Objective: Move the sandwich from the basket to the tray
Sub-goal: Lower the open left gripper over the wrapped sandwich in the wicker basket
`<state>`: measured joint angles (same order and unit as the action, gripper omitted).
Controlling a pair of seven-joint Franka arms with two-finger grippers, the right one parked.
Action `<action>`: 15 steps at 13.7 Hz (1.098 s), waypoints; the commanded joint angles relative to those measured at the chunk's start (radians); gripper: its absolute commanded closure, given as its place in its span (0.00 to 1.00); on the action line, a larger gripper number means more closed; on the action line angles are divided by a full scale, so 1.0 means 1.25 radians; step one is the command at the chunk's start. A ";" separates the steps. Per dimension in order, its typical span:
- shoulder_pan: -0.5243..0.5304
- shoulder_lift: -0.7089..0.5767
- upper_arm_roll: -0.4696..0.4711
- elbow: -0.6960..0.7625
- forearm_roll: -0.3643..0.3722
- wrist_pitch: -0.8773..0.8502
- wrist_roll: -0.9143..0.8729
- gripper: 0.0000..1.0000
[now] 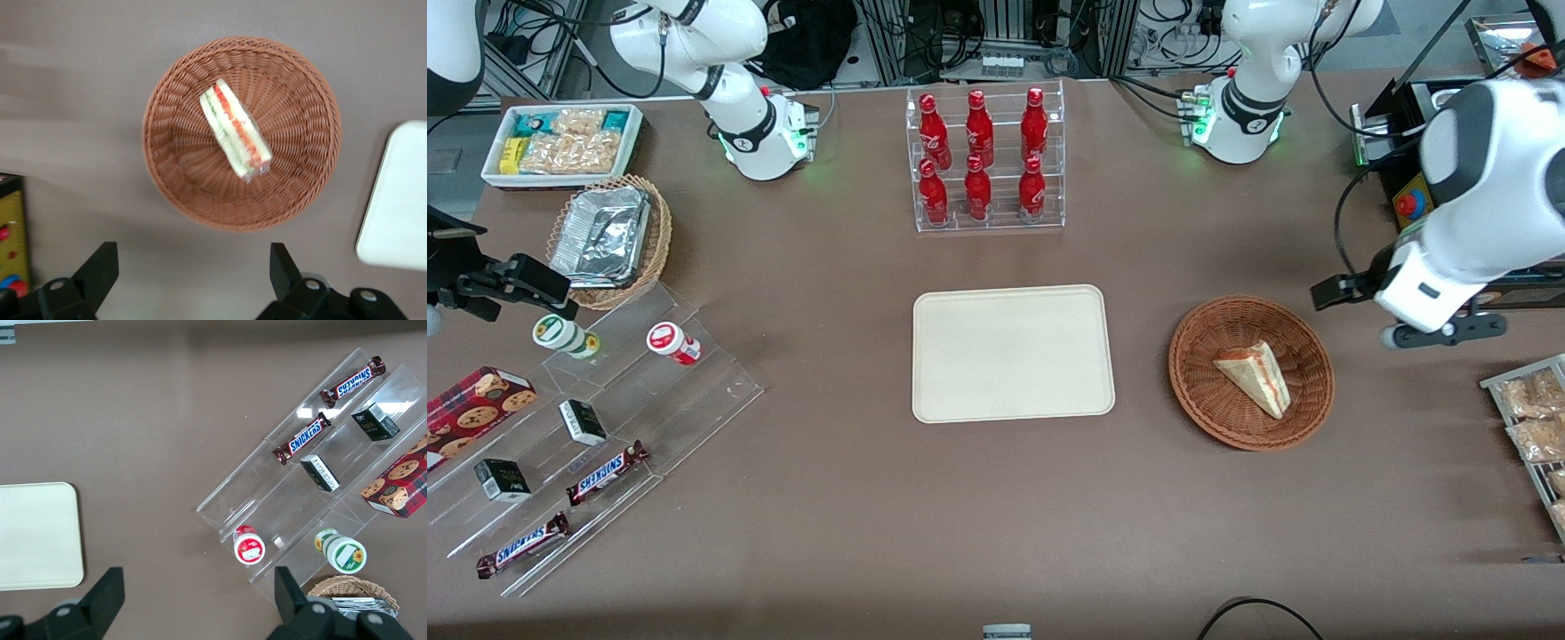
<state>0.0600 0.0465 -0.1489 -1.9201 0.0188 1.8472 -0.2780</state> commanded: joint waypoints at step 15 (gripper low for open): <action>0.007 0.144 -0.064 -0.225 0.031 0.469 -0.442 0.00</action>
<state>0.0597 0.2053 -0.2201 -2.2066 0.0249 2.4152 -0.8212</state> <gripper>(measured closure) 0.000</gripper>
